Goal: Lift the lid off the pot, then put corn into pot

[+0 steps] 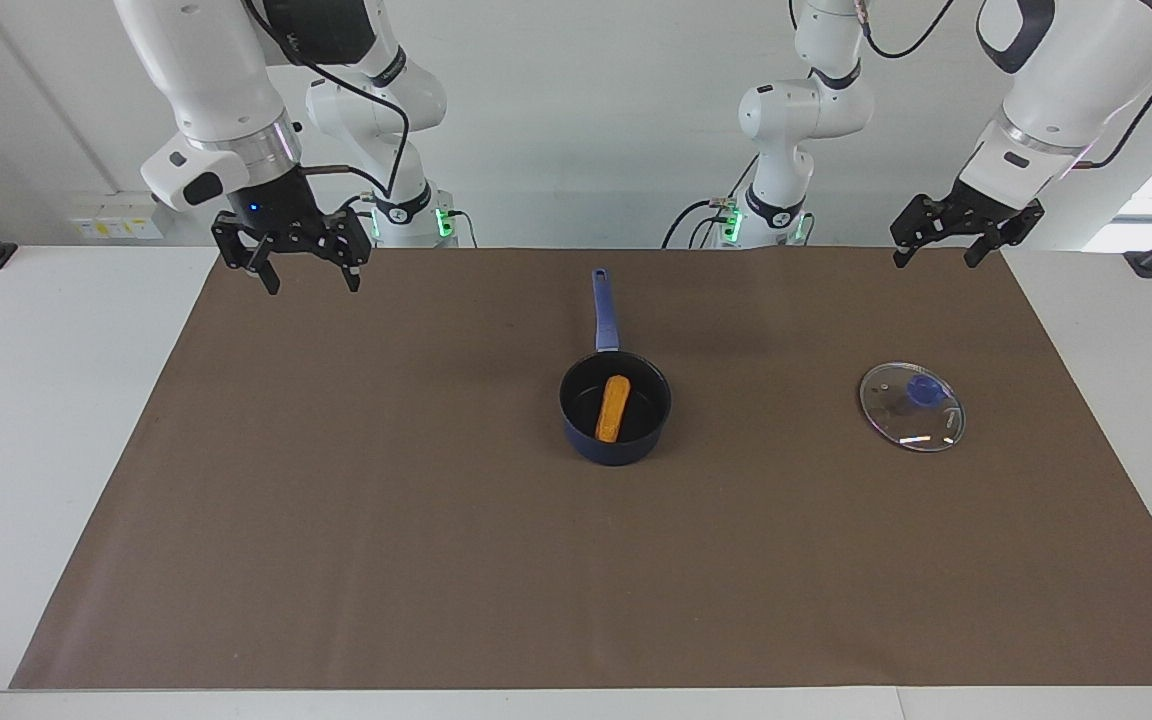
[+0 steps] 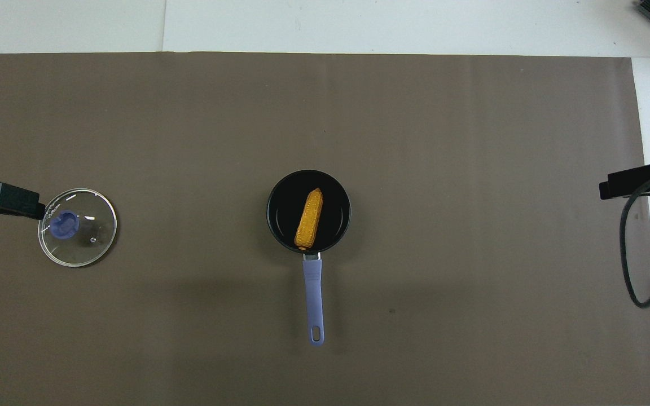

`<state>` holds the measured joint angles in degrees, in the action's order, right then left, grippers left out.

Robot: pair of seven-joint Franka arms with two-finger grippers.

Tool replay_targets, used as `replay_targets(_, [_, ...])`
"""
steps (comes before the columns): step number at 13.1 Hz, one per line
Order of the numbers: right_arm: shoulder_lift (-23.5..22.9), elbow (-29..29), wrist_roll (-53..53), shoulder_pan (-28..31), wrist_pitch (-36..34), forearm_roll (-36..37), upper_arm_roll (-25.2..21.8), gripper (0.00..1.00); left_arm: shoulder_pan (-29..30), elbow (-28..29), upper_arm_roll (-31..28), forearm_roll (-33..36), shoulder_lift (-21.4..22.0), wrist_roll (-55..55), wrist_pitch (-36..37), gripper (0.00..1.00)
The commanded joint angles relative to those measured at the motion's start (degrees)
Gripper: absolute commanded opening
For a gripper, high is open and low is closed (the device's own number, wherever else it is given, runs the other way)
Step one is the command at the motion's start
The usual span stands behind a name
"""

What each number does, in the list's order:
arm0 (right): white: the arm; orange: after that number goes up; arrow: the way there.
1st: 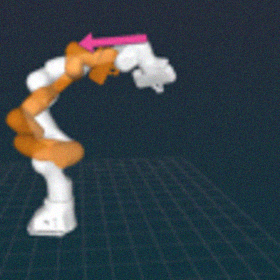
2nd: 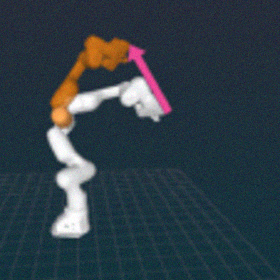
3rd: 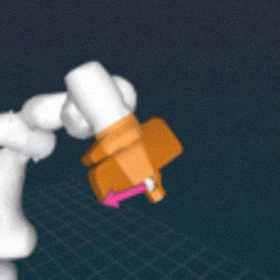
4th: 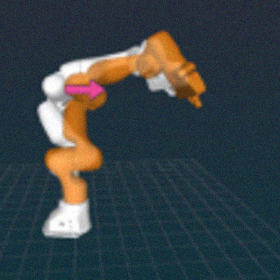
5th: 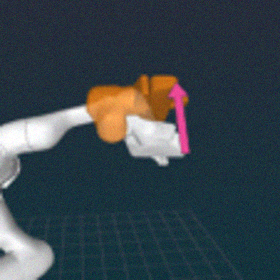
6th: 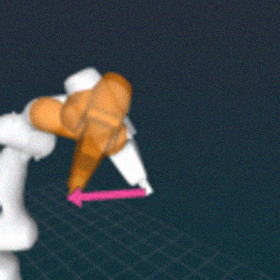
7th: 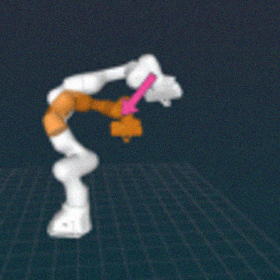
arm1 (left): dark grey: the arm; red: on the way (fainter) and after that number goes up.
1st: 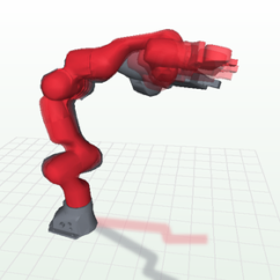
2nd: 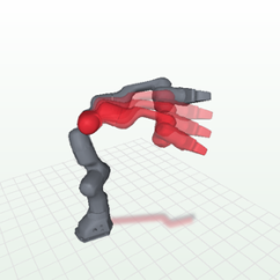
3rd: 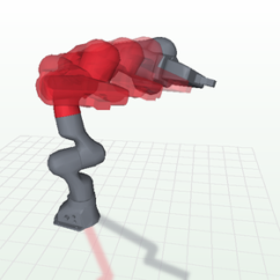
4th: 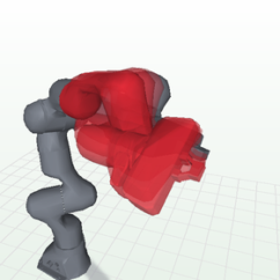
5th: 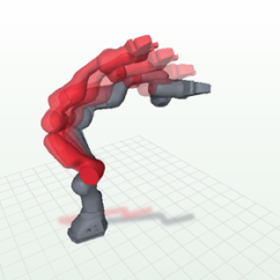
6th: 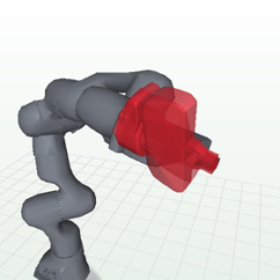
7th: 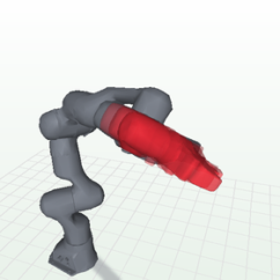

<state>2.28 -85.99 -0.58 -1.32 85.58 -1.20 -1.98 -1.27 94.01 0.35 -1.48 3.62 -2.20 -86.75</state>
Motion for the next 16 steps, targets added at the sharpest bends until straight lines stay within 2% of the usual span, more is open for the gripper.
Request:
replay_targets(1, [0.7,-1.0,-1.8,1.3,-0.1,-0.7,0.7,1.0,-3.0,-0.8,-2.3,0.7,-0.5,-1.2,0.5,1.0])
replay_targets(5, [0.5,0.9,-3.1,1.8,-4.6,2.0,0.1,1.0,-3.3,-0.9,-2.9,0.9,-0.3,-3.9,0.1,1.0])
replay_targets(12, [1.5,-0.5,-3.9,1.3,-2.7,3.1,0.2,1.0,-3.1,-0.5,-2.9,1.0,-0.2,-5.0,-1.8,1.0])
replay_targets(16, [2.1,-1.7,-3.9,1.3,-0.9,2.7,0.3,1.0,-2.9,-3.6,-2.8,1.9,-1.7,-4.6,-0.3,1.0])
